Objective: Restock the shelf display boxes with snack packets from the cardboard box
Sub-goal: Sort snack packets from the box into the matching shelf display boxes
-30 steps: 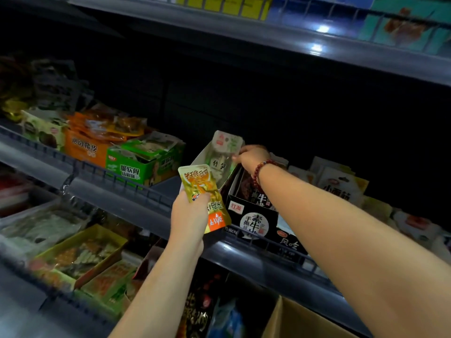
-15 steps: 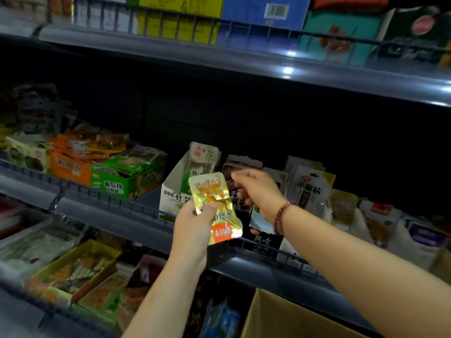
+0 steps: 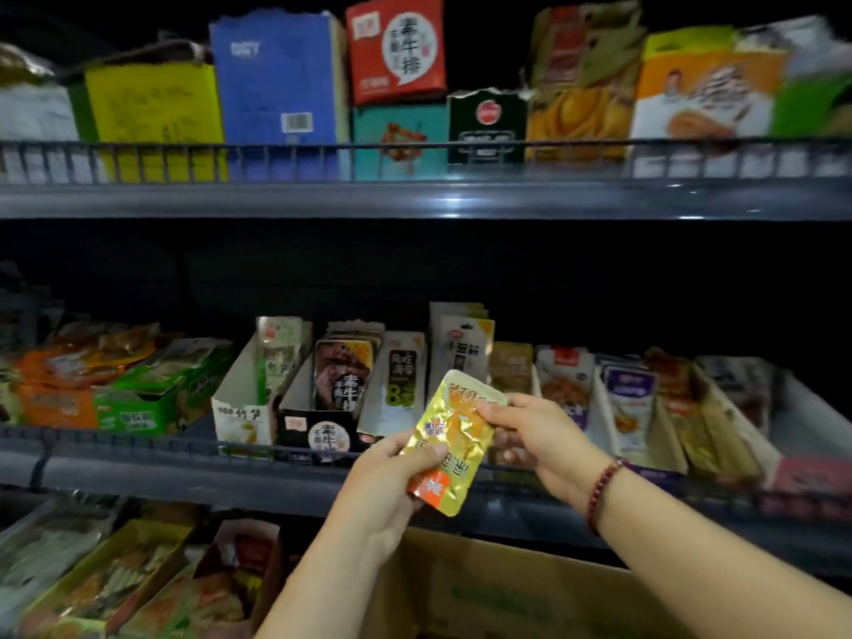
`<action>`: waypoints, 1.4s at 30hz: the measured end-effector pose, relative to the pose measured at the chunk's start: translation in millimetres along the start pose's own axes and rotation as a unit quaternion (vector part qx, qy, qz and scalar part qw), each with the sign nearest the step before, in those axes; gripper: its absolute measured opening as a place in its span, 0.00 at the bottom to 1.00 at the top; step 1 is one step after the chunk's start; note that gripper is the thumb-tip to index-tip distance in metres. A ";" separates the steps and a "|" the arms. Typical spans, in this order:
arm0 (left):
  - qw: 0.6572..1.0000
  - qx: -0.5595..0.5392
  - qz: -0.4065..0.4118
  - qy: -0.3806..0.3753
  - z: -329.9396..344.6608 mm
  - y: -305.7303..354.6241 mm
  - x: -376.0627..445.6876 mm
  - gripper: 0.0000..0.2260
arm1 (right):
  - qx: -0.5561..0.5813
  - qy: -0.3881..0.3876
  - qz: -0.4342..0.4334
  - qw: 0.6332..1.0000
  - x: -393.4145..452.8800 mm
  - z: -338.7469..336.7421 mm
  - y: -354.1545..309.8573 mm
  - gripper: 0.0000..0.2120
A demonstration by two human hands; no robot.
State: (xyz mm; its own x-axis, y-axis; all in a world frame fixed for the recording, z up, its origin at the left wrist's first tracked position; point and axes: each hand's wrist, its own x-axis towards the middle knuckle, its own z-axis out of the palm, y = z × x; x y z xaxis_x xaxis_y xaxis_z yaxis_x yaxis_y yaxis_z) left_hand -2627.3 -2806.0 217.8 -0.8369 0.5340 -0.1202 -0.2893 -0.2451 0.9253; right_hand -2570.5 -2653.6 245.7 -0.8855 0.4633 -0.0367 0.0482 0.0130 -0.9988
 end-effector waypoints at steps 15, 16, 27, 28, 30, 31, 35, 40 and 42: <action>0.993 0.087 0.075 -0.011 150.6 -32.7 8.7 0.08 | 0.002 0.147 -0.021 0.989 -80.3 -168.5 45.5 0.04; 0.987 0.125 0.105 -0.011 164.0 -31.3 12.7 0.07 | -0.059 0.189 -0.051 0.979 -82.6 -180.6 53.3 0.03; 0.818 0.477 0.314 -0.060 296.1 -36.7 96.7 0.08 | -0.576 0.285 -0.169 0.747 -50.4 -251.2 110.8 0.25; 0.810 0.495 0.308 -0.067 303.9 -41.6 102.6 0.09 | -0.597 0.288 -0.176 0.728 -44.6 -254.9 116.6 0.26; 0.786 0.539 0.292 -0.082 316.2 -50.8 113.0 0.11 | -0.625 0.296 -0.187 0.698 -36.0 -261.3 128.9 0.29; 0.774 0.560 0.282 -0.088 320.6 -55.1 118.5 0.12 | -0.631 0.296 -0.192 0.691 -33.5 -263.9 134.3 0.30; 0.708 0.647 0.263 -0.108 329.4 -68.9 140.9 0.11 | -0.649 0.310 -0.219 0.659 -30.0 -272.2 147.7 0.34; 0.575 0.760 0.274 -0.134 333.6 -78.5 160.7 0.12 | -0.625 0.325 -0.243 0.667 -23.9 -274.8 154.0 0.35; 0.556 0.775 0.260 -0.151 335.4 -79.9 165.6 0.16 | -0.617 0.324 -0.245 0.674 -22.3 -274.4 155.2 0.35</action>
State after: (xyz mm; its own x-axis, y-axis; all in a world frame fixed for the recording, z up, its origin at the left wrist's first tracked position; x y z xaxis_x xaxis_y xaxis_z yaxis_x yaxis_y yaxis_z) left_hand -2587.0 -2426.6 244.5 -0.4363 0.8859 0.1575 0.8990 0.4366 0.0348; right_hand -2416.4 -2418.8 100.9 -0.5672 0.4203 0.7083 0.5251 0.8471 -0.0821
